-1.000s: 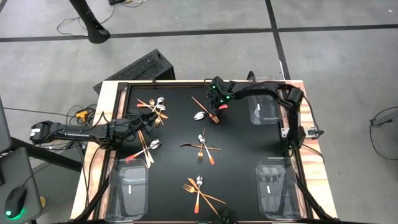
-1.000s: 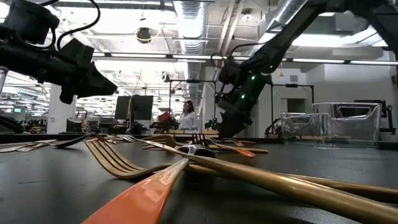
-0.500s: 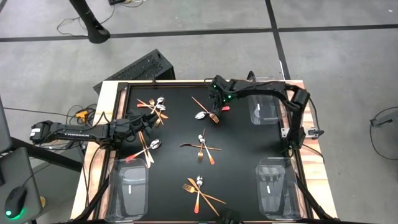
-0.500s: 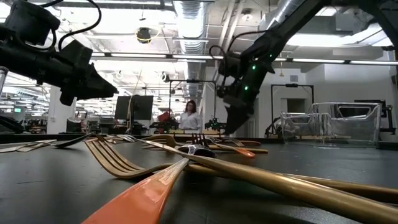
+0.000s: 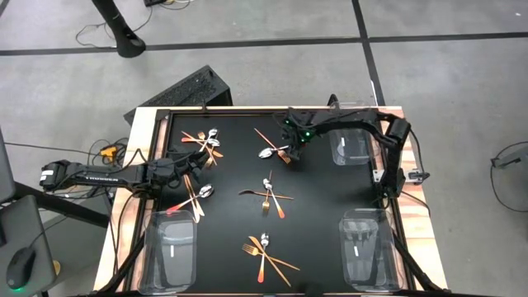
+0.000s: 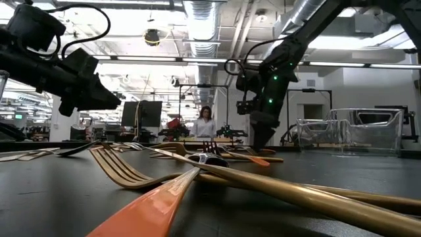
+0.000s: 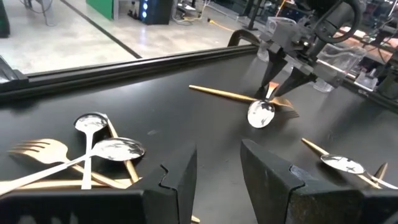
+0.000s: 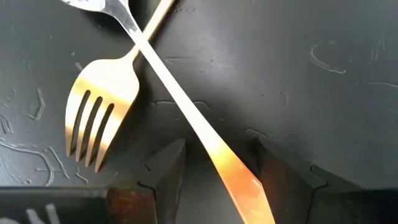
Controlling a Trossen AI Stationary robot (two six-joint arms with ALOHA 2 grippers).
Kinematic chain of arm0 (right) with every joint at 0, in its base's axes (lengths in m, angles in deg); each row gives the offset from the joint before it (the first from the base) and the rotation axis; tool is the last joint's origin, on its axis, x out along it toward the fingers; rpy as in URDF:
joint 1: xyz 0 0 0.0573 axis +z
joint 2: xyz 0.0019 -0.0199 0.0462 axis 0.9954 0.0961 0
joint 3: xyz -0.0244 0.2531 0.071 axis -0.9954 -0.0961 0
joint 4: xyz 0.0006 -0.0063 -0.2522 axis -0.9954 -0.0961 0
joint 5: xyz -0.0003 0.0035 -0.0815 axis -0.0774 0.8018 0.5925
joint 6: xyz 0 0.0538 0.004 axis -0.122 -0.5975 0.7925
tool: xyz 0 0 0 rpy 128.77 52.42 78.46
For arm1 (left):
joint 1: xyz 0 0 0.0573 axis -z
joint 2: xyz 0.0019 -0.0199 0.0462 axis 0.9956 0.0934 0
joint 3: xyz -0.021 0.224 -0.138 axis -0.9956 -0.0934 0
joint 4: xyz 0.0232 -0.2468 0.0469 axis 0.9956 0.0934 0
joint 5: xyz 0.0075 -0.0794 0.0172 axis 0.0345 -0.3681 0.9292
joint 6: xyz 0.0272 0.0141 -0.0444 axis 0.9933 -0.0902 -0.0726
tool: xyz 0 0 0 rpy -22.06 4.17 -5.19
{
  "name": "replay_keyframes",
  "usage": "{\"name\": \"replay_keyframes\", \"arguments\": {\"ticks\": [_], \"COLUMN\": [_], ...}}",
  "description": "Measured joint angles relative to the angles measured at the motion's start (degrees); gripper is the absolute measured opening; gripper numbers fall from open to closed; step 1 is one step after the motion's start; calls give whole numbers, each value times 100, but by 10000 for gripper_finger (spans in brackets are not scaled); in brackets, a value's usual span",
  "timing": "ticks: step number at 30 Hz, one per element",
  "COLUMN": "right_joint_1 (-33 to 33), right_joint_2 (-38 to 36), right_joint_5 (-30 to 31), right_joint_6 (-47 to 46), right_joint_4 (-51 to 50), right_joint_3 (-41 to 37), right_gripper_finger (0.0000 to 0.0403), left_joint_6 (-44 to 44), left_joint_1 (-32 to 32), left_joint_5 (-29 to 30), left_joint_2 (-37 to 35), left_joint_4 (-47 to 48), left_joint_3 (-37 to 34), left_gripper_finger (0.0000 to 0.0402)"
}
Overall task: Sort silverware by color (type)
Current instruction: Put the orange spoon into the top right transparent bin
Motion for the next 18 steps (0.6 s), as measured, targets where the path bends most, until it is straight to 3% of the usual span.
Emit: {"name": "replay_keyframes", "arguments": {"ticks": [5, 13, 18], "right_joint_1": [-2, 28, 108], "right_joint_2": [-23, -32, -116], "right_joint_5": [0, 67, 12], "right_joint_6": [-24, -278, -1046], "right_joint_4": [39, 46, -200], "right_joint_3": [-130, -134, -47], "right_gripper_finger": [179, 21, 17], "left_joint_6": [-4, -167, -264], "left_joint_1": [0, 0, 0], "left_joint_5": [4, 4, -3], "left_joint_2": [0, 0, 0], "left_joint_4": [-11, -15, 19], "left_joint_3": [0, 0, 0], "left_gripper_finger": [112, 112, 112]}}
